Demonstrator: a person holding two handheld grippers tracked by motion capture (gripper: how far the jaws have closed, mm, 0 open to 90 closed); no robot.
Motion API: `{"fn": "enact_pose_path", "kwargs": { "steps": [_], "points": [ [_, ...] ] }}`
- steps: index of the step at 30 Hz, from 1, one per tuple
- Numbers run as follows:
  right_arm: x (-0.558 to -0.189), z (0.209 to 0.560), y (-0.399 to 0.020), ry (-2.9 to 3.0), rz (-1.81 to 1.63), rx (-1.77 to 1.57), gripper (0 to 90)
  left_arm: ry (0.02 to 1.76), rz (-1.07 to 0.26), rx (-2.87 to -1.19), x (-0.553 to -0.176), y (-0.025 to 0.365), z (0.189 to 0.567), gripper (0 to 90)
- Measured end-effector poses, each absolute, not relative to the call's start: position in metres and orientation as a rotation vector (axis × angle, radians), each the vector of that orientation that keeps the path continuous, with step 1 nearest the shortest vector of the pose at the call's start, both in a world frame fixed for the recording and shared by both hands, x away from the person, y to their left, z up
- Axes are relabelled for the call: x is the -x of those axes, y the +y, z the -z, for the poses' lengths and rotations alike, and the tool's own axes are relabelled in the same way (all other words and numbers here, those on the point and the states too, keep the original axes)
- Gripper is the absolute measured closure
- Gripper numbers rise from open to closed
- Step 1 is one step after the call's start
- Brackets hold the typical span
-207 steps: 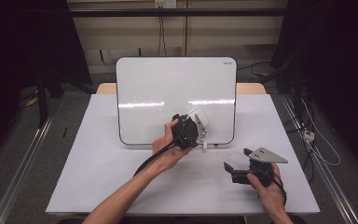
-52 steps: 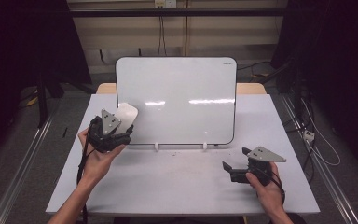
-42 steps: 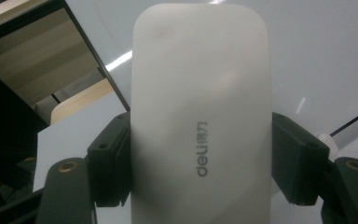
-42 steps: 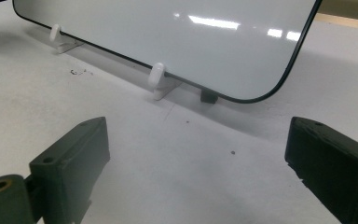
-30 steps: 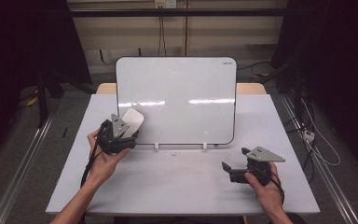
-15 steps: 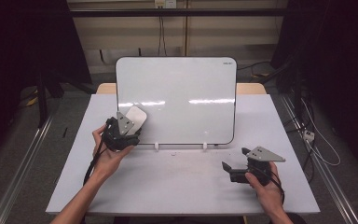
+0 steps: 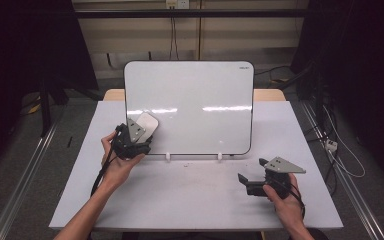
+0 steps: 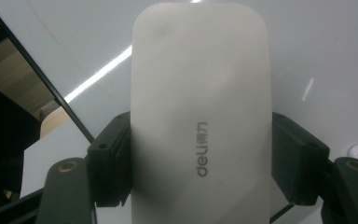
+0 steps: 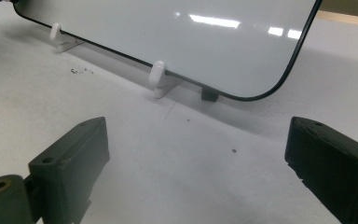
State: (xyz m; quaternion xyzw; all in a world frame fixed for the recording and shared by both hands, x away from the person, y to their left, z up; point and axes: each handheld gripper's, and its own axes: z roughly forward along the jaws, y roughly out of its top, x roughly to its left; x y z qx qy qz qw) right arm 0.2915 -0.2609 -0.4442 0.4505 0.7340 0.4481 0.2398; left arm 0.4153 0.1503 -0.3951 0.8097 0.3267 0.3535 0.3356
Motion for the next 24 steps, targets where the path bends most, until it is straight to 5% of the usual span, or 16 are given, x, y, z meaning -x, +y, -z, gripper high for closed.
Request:
{"fn": "enact_pose_path", "kwargs": {
  "steps": [24],
  "points": [
    [-0.2913, 0.4447, -0.2589, 2.019, -1.227, -1.219, 6.8, 0.849, -0.964, -2.156, -0.4162, 0.1431, 0.3981, 28.7]
  ]
}}
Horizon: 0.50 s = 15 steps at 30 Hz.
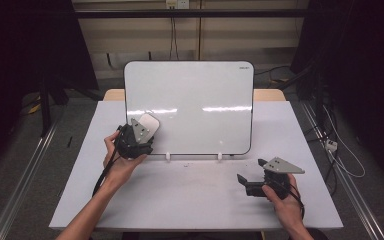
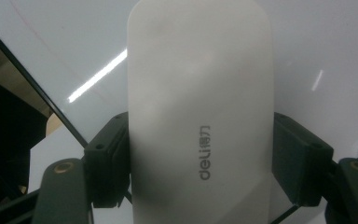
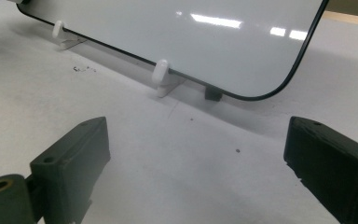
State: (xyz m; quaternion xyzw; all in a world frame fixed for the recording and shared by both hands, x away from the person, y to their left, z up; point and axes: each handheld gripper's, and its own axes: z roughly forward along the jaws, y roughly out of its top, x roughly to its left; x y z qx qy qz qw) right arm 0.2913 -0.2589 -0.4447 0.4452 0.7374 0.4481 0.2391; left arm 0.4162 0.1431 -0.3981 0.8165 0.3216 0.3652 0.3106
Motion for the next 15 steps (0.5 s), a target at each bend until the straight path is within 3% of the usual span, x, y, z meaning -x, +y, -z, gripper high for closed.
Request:
{"fn": "enact_pose_path", "kwargs": {
  "steps": [5, 15],
  "points": [
    [-0.2909, 0.4445, -0.26, 2.015, -1.224, -1.217, 6.8, 0.833, -0.933, -2.176, -0.4177, 0.1441, 0.3963, 25.6],
    [-0.2913, 0.4453, -0.2657, 2.001, -1.234, -1.241, 7.3, 0.831, -0.887, -2.159, -0.4189, 0.1447, 0.3971, 11.0]
  ]
}}
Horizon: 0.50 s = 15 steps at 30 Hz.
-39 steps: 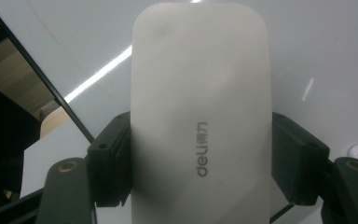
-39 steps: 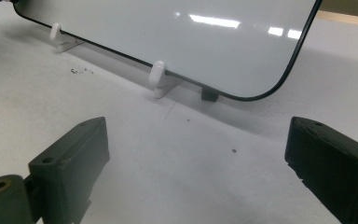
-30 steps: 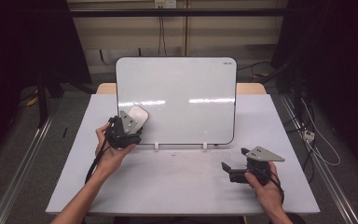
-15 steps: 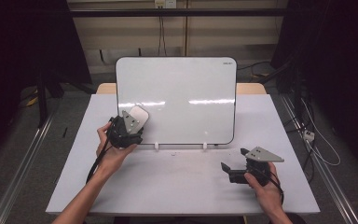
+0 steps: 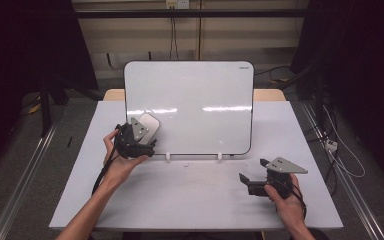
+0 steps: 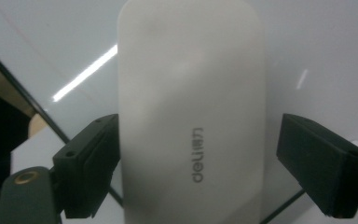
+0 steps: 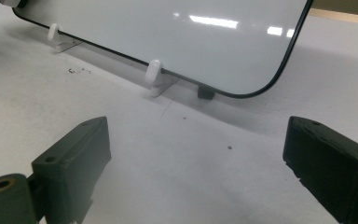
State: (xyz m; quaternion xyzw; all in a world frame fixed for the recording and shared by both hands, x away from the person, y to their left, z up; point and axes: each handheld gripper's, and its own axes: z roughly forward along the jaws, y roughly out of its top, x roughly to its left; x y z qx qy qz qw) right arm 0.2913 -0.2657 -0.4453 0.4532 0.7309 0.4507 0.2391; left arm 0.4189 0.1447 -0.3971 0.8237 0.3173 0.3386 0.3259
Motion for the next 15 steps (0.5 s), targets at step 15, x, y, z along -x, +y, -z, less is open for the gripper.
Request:
{"fn": "enact_pose_path", "kwargs": {
  "steps": [15],
  "points": [
    [-0.29, 0.445, -0.266, 1.989, -1.233, -1.256, 6.6, 0.894, -0.732, -2.071, -0.413, 0.157, 0.384, 4.5]
  ]
}}
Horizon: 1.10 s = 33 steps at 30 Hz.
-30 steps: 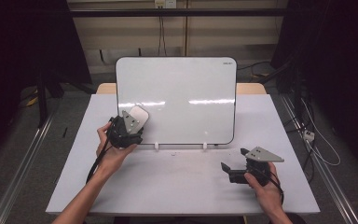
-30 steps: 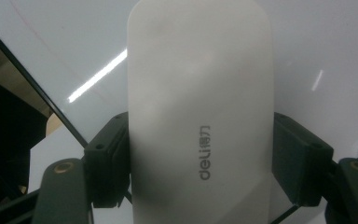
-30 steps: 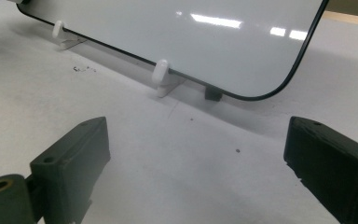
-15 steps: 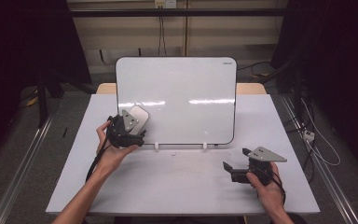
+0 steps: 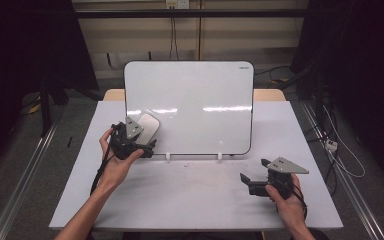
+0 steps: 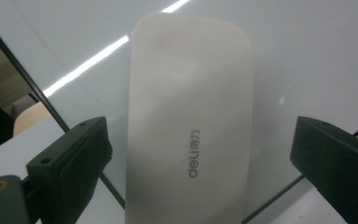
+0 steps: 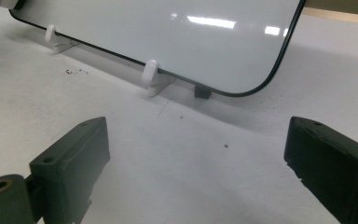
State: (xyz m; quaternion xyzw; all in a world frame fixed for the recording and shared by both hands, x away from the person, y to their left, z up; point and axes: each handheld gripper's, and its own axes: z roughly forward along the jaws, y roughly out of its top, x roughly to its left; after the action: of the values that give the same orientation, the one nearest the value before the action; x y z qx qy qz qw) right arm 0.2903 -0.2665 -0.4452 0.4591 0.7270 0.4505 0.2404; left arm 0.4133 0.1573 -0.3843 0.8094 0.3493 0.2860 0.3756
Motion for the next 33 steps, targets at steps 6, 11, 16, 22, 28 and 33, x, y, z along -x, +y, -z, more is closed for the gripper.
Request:
{"fn": "enact_pose_path", "kwargs": {
  "steps": [6, 11, 16, 22, 28, 33],
  "points": [
    [-0.29, 0.444, -0.265, 1.991, -1.229, -1.25, 6.6, 0.901, -0.64, -2.054, -0.407, 0.162, 0.379, 4.4],
    [-0.288, 0.444, -0.263, 1.993, -1.232, -1.246, 6.5, 0.908, -0.589, -2.025, -0.4, 0.164, 0.374, 4.8],
    [-0.287, 0.444, -0.265, 1.987, -1.232, -1.254, 6.4, 0.887, -0.583, -2.011, -0.393, 0.169, 0.373, 4.6],
    [-0.286, 0.444, -0.266, 1.978, -1.23, -1.261, 6.4, 0.901, -0.624, -1.989, -0.383, 0.176, 0.377, 4.4],
    [-0.286, 0.444, -0.266, 1.98, -1.224, -1.259, 6.4, 0.928, -0.642, -1.955, -0.37, 0.186, 0.382, 5.3],
    [-0.286, 0.444, -0.266, 1.98, -1.222, -1.26, 6.4, 0.923, -0.641, -1.979, -0.363, 0.19, 0.385, 5.3]
  ]
}}
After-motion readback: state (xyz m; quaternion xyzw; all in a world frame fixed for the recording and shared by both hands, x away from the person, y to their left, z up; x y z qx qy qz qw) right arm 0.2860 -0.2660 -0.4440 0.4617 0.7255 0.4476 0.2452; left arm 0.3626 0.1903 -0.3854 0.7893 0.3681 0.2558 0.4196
